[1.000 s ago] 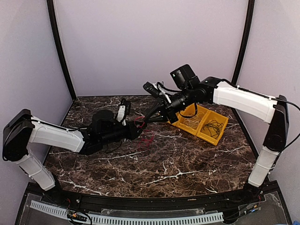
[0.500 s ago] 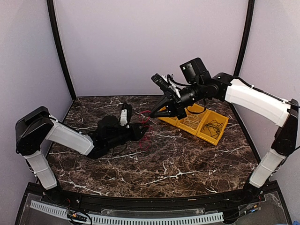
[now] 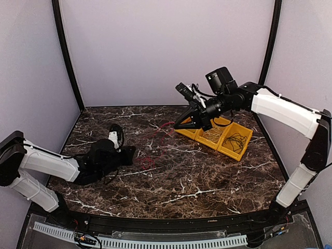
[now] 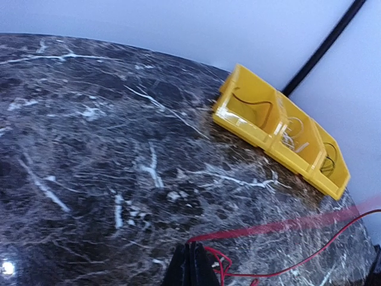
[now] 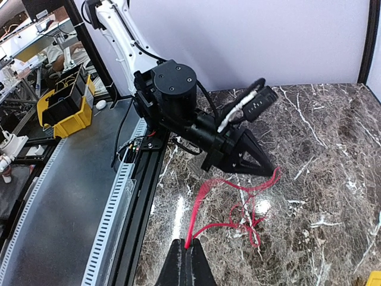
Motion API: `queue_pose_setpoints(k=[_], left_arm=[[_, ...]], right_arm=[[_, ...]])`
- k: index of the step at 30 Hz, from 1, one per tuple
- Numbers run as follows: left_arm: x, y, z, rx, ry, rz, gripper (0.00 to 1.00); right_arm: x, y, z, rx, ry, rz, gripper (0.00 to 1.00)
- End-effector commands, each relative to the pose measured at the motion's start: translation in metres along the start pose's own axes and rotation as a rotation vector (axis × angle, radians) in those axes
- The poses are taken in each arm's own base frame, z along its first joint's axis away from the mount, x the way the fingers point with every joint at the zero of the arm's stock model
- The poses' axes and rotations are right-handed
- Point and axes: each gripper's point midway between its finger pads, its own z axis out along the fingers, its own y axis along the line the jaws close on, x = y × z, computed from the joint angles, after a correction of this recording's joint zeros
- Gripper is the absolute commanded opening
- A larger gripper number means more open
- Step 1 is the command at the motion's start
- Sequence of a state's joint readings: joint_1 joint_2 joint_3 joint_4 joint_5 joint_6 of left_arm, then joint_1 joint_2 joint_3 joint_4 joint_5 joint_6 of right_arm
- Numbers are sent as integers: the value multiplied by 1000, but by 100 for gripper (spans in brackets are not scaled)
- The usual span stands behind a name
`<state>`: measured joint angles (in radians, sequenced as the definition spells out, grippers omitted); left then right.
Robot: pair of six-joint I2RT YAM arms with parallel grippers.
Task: Untangle the cables
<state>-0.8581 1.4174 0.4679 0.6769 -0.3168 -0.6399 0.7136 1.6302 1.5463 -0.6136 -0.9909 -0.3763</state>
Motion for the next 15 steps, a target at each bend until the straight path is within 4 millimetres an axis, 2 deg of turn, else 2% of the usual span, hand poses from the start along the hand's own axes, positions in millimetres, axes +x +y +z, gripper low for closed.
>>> queue_pose_setpoints(k=[1, 5, 8, 9, 10, 12, 14, 15], left_arm=[[-19, 82, -30, -387, -122, 50, 0], [-27, 118, -42, -533, -160, 47, 0], [-26, 147, -45, -626, -138, 18, 0], [-24, 151, -44, -631, -128, 5, 0], [-24, 150, -42, -613, -120, -2, 0], [-26, 137, -34, -525, -112, 9, 0], [-31, 113, -25, -388, -106, 25, 3], [-37, 100, -21, -324, -120, 48, 8]], right_arm=[[-34, 20, -41, 3, -83, -64, 0], [-49, 30, -72, -4, -122, -51, 0], [-57, 38, -94, 32, -143, -77, 0], [-57, 39, -100, 49, -150, -83, 0], [-55, 37, -102, 72, -147, -85, 0], [-48, 34, -102, 99, -132, -87, 0], [-38, 30, -98, 105, -116, -70, 0], [-33, 27, -96, 104, -109, -58, 0]])
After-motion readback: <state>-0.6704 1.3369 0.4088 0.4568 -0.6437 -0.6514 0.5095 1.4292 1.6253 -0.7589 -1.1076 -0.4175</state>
